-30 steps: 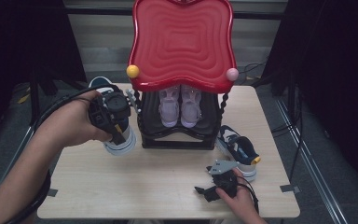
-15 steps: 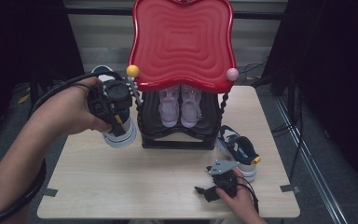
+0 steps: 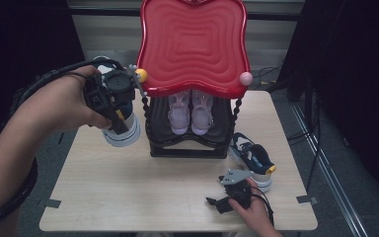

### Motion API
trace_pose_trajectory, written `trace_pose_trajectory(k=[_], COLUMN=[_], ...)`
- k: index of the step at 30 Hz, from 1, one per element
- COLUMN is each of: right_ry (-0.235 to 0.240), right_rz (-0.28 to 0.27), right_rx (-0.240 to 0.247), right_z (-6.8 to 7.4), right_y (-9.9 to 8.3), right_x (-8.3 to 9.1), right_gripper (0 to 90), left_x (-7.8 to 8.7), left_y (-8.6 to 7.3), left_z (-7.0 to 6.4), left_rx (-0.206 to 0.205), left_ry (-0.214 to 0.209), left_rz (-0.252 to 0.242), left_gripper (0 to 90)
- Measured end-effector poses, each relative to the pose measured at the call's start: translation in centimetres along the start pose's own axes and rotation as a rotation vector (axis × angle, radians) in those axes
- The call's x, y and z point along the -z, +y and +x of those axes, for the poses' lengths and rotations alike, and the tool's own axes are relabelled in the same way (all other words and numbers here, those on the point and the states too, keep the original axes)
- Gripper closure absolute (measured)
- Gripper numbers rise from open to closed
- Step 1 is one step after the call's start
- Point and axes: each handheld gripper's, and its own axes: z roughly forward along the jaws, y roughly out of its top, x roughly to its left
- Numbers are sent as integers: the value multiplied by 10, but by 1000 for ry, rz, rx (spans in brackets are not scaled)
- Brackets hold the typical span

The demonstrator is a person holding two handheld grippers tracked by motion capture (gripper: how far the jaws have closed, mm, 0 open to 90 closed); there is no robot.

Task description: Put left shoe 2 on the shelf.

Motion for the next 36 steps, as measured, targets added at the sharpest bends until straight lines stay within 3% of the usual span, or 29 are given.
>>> trace_pose_trajectory(k=[7,18,29,36], right_ry=[0,0,1,0], right_rz=[0,-2,-2,-2], right_rx=[0,3,3,3], right_z=[0,0,0,0], right_y=[0,0,0,0], right_x=[0,0,0,0], right_gripper=[123,122,123,123], left_x=[16,37,54,58], left_y=[5,16,39,56], left_z=[1,1,-1,-3], left_rx=[-19,-28,-74,-105], left_ry=[33,75,105,129], left_rz=[7,-24,-52,-54], left_gripper=[737,736,735,734])
